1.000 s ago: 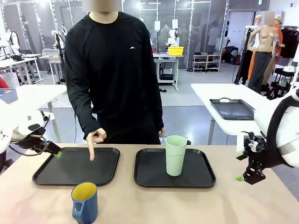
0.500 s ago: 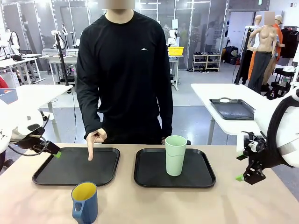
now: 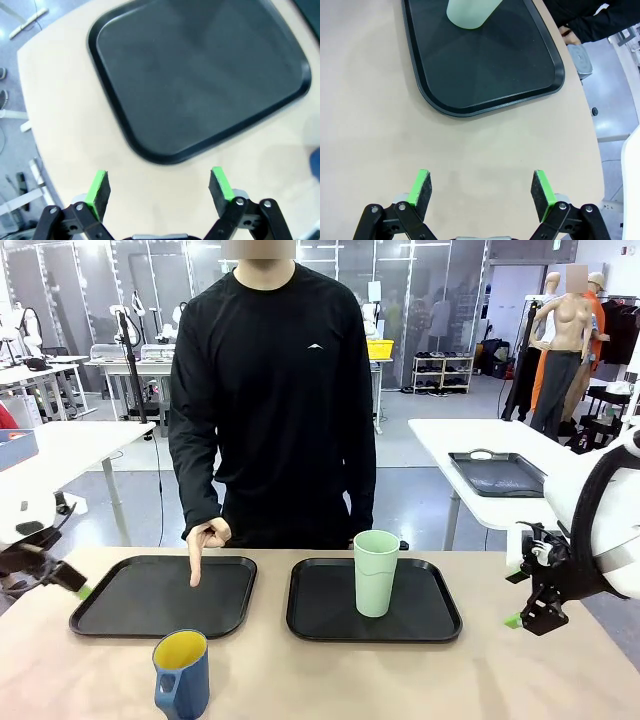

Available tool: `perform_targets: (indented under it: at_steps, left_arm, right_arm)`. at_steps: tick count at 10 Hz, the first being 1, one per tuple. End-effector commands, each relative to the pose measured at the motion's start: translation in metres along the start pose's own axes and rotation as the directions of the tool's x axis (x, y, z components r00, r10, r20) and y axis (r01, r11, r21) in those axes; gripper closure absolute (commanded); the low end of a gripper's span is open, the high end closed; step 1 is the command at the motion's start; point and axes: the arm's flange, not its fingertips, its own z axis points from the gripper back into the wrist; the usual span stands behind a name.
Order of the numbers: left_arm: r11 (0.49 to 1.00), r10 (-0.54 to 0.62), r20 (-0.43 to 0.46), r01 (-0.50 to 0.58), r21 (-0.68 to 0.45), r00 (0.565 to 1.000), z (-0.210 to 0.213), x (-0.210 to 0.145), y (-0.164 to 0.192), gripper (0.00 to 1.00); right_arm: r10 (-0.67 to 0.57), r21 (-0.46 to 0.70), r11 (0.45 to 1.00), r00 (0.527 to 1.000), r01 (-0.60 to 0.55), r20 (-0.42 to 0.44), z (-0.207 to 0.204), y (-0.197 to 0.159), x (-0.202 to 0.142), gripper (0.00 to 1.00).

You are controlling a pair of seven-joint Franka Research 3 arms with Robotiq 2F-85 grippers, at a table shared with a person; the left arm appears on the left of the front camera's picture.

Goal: Sort and store the cups by type.
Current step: Pick up the Handle plastic cup and place it into the empty Flat Tray.

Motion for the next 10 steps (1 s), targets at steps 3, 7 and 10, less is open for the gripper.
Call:
perform_targets:
  at_steps: [3,7,10]
  left_arm:
    - [0.952,-0.306,-0.084,0.307,-0.001,0.948,0.012,-0.056,0.001,0.00]
    - [0.936,-0.351,-0.096,0.351,-0.016,0.931,0.006,-0.024,0.023,0.00]
    - [0.936,-0.351,-0.096,0.351,-0.016,0.931,0.006,-0.024,0.023,0.00]
  right_arm:
    - [-0.007,-0.012,1.000,1.000,0.006,-0.004,-0.002,0.000,0.000,0.00]
    - [-0.007,-0.012,1.000,1.000,0.006,-0.004,-0.002,0.000,0.000,0.00]
    - [-0.007,-0.012,1.000,1.000,0.006,-0.004,-0.002,0.000,0.000,0.00]
